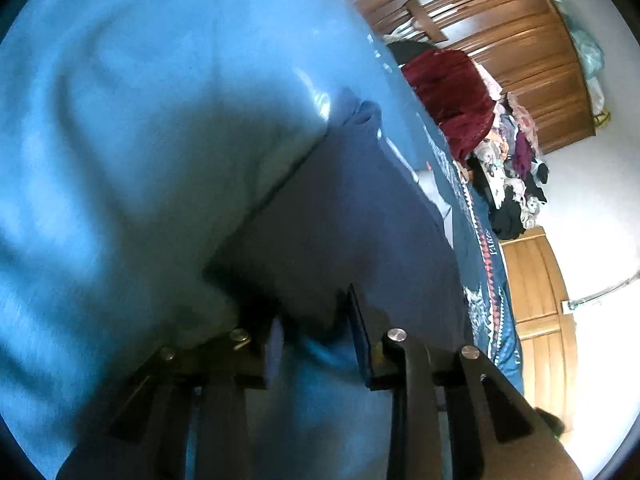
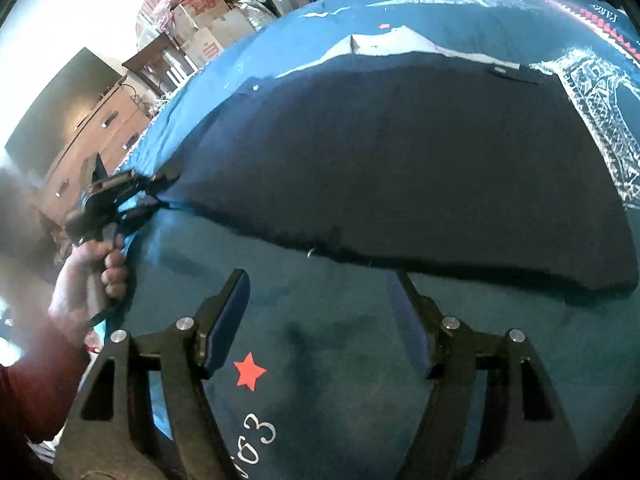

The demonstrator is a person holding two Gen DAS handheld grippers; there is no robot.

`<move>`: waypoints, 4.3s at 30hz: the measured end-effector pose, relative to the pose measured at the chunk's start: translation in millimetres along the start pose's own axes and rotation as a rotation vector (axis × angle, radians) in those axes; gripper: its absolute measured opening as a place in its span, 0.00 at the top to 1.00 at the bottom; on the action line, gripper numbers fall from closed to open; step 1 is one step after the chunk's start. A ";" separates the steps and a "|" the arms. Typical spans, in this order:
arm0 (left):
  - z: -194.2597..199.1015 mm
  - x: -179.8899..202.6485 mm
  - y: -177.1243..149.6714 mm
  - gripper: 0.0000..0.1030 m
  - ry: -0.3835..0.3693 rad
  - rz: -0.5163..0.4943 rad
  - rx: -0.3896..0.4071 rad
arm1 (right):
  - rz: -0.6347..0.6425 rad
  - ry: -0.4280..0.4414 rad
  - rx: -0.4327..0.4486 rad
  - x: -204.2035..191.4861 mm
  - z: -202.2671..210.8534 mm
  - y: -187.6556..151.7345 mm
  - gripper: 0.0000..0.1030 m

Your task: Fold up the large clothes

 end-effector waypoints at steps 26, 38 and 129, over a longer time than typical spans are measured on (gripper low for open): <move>-42.0 118.7 -9.7 0.94 0.342 -0.623 0.225 | 0.225 -0.018 -0.402 -163.6 -215.2 251.4 0.15; -55.5 237.3 -65.6 0.90 0.116 -0.925 0.170 | 0.047 0.132 0.018 -28.9 -48.0 202.5 0.95; -280.0 297.1 89.3 0.34 0.138 -0.825 -0.047 | -0.360 0.411 0.133 227.3 0.2 -8.0 1.00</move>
Point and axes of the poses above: each gripper's, at about its wrist camera, not at the fingertips, and z roughly against the way its jaws point, x to its right, y to its top, the point moved 4 cm from there along -z, roughly the way its jaws point, and after that the axes turned 8 degrees about -x, right-handed, at the moved point
